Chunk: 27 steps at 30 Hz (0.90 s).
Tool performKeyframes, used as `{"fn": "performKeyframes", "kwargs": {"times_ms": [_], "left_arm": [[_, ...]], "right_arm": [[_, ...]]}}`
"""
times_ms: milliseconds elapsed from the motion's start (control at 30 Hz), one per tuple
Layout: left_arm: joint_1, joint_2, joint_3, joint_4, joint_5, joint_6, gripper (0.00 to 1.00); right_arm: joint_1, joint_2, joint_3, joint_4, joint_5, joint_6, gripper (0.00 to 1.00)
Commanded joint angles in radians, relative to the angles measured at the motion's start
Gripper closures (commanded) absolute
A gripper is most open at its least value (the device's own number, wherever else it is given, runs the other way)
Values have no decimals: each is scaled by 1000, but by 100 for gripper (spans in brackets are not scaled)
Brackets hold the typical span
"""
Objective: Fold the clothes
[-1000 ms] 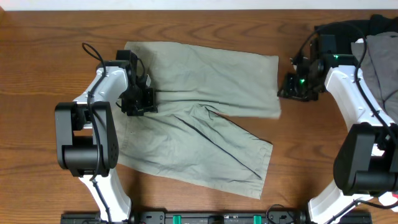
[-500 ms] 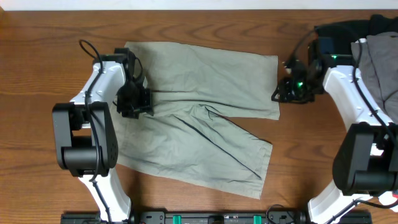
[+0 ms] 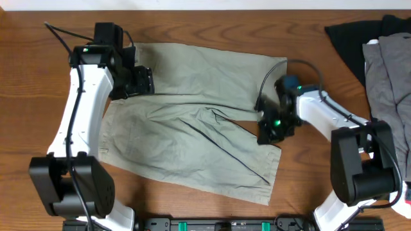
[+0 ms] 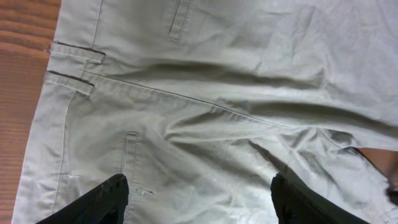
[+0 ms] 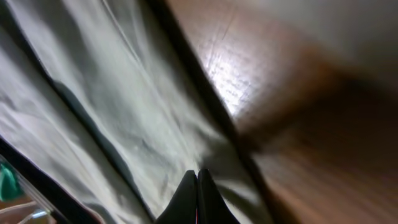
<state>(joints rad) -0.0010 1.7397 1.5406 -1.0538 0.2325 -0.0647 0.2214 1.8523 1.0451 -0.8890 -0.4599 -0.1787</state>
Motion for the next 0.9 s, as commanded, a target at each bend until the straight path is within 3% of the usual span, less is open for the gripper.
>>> {"fn": "performKeyframes", "kwargs": {"times_ms": [0, 167, 300, 533, 700, 767, 867], "left_arm": [[4, 7, 8, -4, -9, -7, 24], [4, 7, 8, -3, -9, -7, 24], [4, 7, 8, -4, -9, -7, 24], [4, 7, 7, -20, -10, -7, 24], [4, 7, -10, -53, -37, -8, 23], [4, 7, -17, -88, -39, -11, 23], [4, 7, -34, -163, -40, -24, 23]], "right_arm": [[8, 7, -53, 39, 35, -4, 99], [0, 7, -109, 119, 340, 267, 99], [-32, 7, -106, 212, 481, 401, 99], [-179, 7, -63, 393, 417, 467, 98], [-256, 7, -13, 423, 363, 466, 96], [-274, 5, 15, 416, 296, 422, 86], [-288, -10, 70, 368, 166, 309, 62]]}}
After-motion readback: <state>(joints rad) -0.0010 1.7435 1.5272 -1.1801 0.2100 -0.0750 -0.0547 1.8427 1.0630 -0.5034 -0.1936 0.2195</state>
